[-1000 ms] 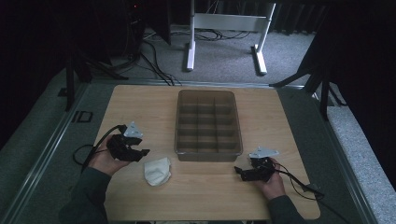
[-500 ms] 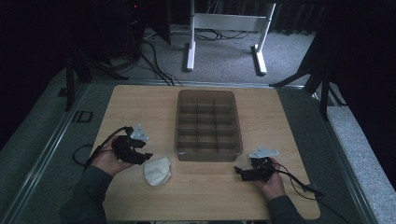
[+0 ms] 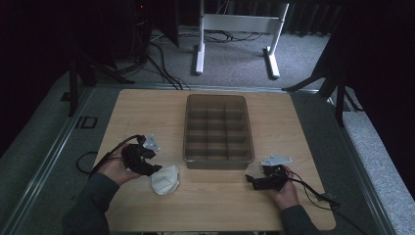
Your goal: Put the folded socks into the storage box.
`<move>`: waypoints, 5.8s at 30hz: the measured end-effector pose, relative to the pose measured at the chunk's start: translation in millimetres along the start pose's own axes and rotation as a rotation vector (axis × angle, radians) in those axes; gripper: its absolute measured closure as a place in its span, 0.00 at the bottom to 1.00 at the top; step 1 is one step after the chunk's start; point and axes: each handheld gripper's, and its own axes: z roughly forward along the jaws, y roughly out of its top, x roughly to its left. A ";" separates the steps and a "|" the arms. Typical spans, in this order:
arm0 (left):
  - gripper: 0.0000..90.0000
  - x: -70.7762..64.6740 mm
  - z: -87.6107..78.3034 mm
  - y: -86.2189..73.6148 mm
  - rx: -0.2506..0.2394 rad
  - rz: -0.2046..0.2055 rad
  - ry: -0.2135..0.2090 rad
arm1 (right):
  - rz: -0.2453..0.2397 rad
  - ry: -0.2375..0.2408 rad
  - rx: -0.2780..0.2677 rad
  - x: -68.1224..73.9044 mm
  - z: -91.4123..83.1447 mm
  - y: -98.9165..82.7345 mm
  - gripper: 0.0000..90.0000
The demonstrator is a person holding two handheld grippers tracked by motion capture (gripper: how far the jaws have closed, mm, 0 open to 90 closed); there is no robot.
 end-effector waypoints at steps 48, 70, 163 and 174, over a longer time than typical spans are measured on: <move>0.53 -5.8 32.9 8.4 0.170 0.155 -0.133 | 0.000 -0.001 0.000 0.1 -0.1 -0.1 0.15; 0.53 -9.3 49.6 7.5 0.201 0.161 -0.173 | 0.000 -0.001 -0.001 0.1 0.0 -0.1 0.15; 0.78 -23.8 68.0 6.4 0.202 0.135 -0.209 | 0.001 -0.003 0.000 0.4 -0.2 -0.2 0.15; 0.78 -15.3 56.8 2.1 0.193 0.110 -0.178 | 0.000 -0.003 0.000 0.3 -0.2 -0.2 0.15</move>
